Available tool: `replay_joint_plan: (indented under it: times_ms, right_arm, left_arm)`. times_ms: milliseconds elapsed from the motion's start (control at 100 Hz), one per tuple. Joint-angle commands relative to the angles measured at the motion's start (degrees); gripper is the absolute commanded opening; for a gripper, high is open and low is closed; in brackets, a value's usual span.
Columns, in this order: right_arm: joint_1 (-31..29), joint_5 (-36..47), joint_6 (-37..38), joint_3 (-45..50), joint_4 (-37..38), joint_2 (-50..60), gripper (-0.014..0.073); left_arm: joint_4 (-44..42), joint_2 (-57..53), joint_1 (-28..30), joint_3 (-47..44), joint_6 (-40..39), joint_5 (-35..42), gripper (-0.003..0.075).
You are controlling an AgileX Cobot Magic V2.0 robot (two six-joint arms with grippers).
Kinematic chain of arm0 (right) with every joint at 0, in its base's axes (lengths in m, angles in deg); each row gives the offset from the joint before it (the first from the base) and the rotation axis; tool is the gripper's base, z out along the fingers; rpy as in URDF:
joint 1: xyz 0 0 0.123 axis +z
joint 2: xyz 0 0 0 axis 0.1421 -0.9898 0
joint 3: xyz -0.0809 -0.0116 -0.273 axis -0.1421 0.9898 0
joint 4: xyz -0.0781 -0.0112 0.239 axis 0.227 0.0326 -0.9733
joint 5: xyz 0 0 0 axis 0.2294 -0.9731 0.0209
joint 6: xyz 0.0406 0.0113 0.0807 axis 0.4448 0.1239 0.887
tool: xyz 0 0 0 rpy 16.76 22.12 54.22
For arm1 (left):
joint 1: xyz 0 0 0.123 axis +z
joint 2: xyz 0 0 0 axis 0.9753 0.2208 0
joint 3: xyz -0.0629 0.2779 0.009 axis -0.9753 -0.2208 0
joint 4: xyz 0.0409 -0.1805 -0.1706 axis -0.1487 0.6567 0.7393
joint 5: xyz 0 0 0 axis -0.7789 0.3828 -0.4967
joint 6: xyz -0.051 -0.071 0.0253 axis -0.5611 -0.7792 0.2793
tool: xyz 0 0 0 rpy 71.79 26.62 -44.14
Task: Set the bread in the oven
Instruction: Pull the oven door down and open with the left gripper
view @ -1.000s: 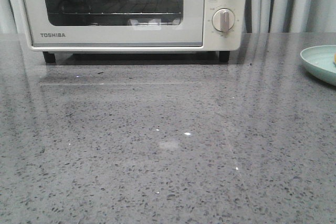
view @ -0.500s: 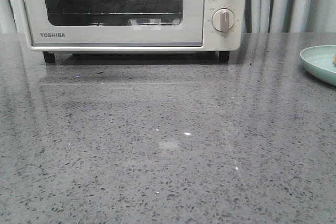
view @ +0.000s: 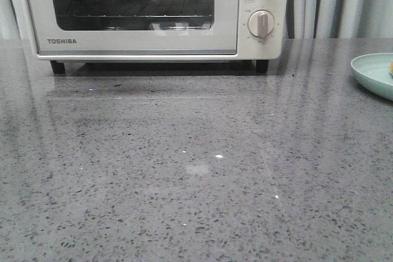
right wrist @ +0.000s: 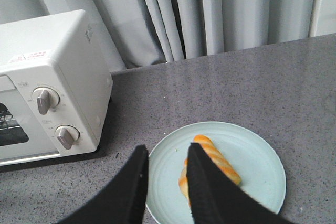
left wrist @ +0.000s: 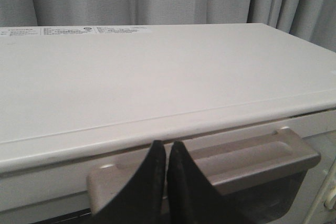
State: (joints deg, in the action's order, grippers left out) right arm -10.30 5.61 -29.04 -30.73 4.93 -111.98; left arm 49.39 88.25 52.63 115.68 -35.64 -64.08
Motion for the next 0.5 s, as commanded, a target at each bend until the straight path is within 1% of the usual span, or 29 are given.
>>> replay_joint_plan:
  times_ms: [0, 120, 190, 200, 290, 380, 490]
  right_arm:
    - [-0.1, 3.69, -0.53, -1.81, 0.3, -0.66, 0.0163]
    - [-0.1, 3.71, -0.53, -1.81, 0.3, -0.41, 0.0163]
    - [-0.1, 3.71, -0.53, -1.81, 0.3, -0.41, 0.0163]
    - [-0.1, 3.71, -0.53, -1.81, 0.3, -0.41, 0.0163]
    - [-0.1, 3.71, -0.53, -1.81, 0.3, -0.41, 0.0163]
    - [-0.1, 3.71, -0.53, -1.81, 0.3, -0.41, 0.0163]
    - [-0.1, 3.46, -0.53, -1.81, 0.3, -0.33, 0.0163]
  left_arm:
    - [-0.04, -0.88, -0.36, 1.5, -0.5, -1.94, -0.0021]
    - [-0.04, -0.88, -0.36, 1.5, -0.5, -7.03, -0.0021]
    - [-0.04, -0.88, -0.36, 1.5, -0.5, -11.3, -0.0021]
    - [-0.04, -0.88, -0.36, 1.36, -0.5, -13.1, -0.0021]
    - [-0.04, -1.11, -0.36, -0.63, -0.5, -17.55, -0.0021]
    - [0.68, -2.35, -0.36, -5.92, -0.5, -17.52, -0.0021]
    - [5.07, -6.31, -0.65, -13.65, -0.5, -15.2, -0.0021]
